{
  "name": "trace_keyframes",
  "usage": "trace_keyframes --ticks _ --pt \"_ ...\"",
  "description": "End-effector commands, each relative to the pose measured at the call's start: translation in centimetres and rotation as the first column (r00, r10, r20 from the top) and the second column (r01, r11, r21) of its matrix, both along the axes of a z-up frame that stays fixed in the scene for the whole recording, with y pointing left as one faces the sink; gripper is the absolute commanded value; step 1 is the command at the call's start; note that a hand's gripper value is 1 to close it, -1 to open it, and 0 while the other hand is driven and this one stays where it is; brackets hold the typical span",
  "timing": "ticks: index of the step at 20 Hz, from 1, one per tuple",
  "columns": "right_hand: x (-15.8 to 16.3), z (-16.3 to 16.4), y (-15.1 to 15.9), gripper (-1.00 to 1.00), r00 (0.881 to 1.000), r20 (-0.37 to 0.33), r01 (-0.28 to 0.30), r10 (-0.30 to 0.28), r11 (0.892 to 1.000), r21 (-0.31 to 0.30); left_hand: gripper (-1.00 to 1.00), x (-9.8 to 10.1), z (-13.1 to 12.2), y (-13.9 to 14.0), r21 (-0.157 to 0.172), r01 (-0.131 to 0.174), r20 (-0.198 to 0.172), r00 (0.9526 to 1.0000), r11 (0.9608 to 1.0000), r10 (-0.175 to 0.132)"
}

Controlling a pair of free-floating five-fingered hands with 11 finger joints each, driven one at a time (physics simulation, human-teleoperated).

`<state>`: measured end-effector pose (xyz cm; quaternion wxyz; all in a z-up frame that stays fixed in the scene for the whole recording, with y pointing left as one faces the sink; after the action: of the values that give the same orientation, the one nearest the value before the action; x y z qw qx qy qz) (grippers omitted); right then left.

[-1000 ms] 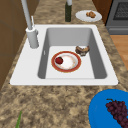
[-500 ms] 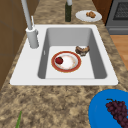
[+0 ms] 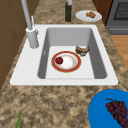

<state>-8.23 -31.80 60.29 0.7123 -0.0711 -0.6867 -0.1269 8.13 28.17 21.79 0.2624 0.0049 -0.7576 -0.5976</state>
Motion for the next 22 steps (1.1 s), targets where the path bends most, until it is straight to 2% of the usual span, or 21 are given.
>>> trace_keyframes --ticks 1,5,10,22 --pt "-1.0 0.0 -2.6 1.0 1.0 0.0 -0.003 0.003 0.999 0.043 0.0 0.0 0.0 0.0 0.0 0.0 0.0 1.0 1.0 0.0" --pt "-0.8 -0.1 -4.9 1.0 0.998 0.015 -0.069 0.069 0.996 0.047 0.0 0.0 0.0 0.0 0.0 0.0 0.0 1.0 1.0 0.0" --pt "-1.3 -0.1 -7.3 1.0 0.992 0.031 -0.124 0.122 0.991 0.047 0.0 0.0 0.0 0.0 0.0 0.0 0.0 1.0 1.0 0.0" --pt "-2.3 -0.3 -12.7 1.0 0.971 0.047 -0.239 0.236 0.969 0.056 0.0 0.0 0.0 0.0 0.0 0.0 0.0 1.0 1.0 0.0"
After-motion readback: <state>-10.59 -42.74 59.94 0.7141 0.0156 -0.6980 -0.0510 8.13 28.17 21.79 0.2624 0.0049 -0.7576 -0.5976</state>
